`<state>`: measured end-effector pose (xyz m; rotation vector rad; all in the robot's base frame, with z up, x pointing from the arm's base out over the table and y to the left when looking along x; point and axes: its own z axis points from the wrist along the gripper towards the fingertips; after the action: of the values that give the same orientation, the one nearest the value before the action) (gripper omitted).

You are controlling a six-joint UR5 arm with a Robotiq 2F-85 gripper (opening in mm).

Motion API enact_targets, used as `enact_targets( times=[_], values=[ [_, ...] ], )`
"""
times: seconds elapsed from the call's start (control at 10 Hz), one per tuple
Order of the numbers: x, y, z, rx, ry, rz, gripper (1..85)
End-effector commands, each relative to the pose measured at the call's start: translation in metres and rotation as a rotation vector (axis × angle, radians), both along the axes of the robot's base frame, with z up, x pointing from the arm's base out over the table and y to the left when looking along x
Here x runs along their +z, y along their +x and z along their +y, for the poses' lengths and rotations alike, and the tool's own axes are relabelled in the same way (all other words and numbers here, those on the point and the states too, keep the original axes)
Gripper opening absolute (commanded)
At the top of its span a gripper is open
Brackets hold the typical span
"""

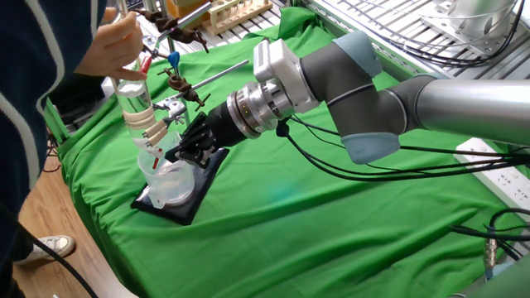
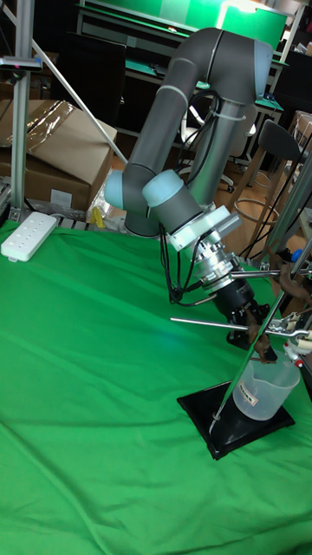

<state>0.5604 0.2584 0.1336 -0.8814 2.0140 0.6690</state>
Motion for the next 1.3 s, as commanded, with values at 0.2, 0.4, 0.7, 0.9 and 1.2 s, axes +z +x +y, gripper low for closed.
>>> enact_targets(
  times=[0.2,0.4,0.7,0.9,1.2],
  values=[
    [0.018,-0.009,-0.011,-0.018,-0.024,0.059,1.3],
    [0.025,-0.016,-0.022,-0.012,-0.038,0.086,1.3],
    [0.018,-0.041,-0.068,-0.097,-0.153,0.279,1.3],
    [0.002,-0.059,-0.125,-0.245,-0.288,0.435,1.3],
    [-0.002,-0.106,-0.175,-0.442,-0.360,0.726,1.3]
  ],
)
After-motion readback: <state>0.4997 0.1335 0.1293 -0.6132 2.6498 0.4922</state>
